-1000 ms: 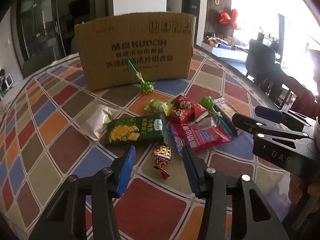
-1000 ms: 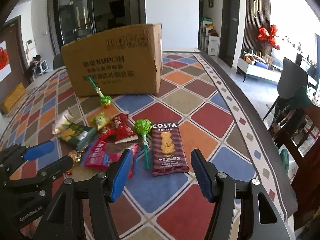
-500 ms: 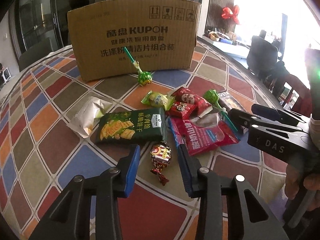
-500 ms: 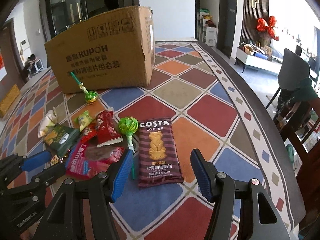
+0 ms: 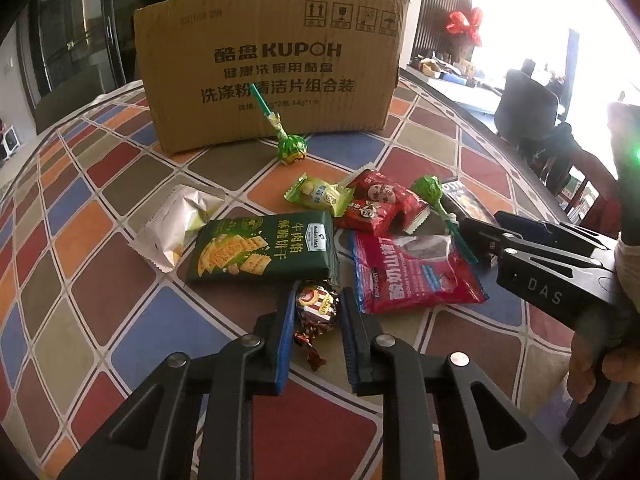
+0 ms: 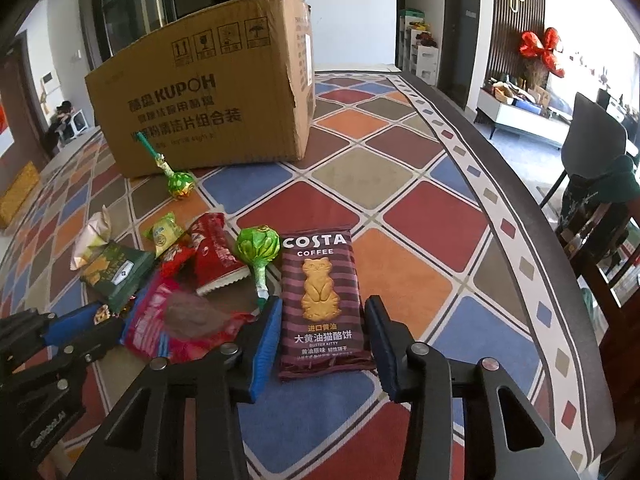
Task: Organize snacks
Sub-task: 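Grasp the purple COSTA pack with the right tool while the left tool grasps wrapped candies, then carry the COSTA pack and candies over the box and open both tools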
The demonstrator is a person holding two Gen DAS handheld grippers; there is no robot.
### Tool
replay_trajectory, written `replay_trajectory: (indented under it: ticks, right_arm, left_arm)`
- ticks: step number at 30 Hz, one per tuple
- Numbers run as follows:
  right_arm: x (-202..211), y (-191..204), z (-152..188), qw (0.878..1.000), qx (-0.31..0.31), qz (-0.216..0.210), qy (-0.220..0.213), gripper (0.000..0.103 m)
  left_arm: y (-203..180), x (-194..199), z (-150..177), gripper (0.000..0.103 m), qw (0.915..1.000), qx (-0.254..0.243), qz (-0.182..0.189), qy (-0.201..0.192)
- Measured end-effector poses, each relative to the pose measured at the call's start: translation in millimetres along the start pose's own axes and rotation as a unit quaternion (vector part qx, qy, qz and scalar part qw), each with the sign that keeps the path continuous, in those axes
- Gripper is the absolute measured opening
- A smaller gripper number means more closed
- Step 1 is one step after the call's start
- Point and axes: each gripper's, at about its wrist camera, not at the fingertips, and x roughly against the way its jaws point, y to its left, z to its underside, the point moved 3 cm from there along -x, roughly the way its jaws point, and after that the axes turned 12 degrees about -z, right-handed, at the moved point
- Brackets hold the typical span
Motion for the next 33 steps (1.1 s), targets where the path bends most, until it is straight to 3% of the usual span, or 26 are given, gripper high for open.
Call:
replay_trajectory:
  ticks: [11,33]
  right_arm:
    - [22,5,3,1.0,-0.003,0.001,-0.017,0.04]
    - [75,52,-3,0.996,0.023,-0.04,-0.077,0.04]
  left_arm:
    - [-3,20,-1,0.022,0.9997,-0.004,0.006,-0.023]
    - [14,80,-12,0.022,0.9929,0.015,-0.003,-0.118]
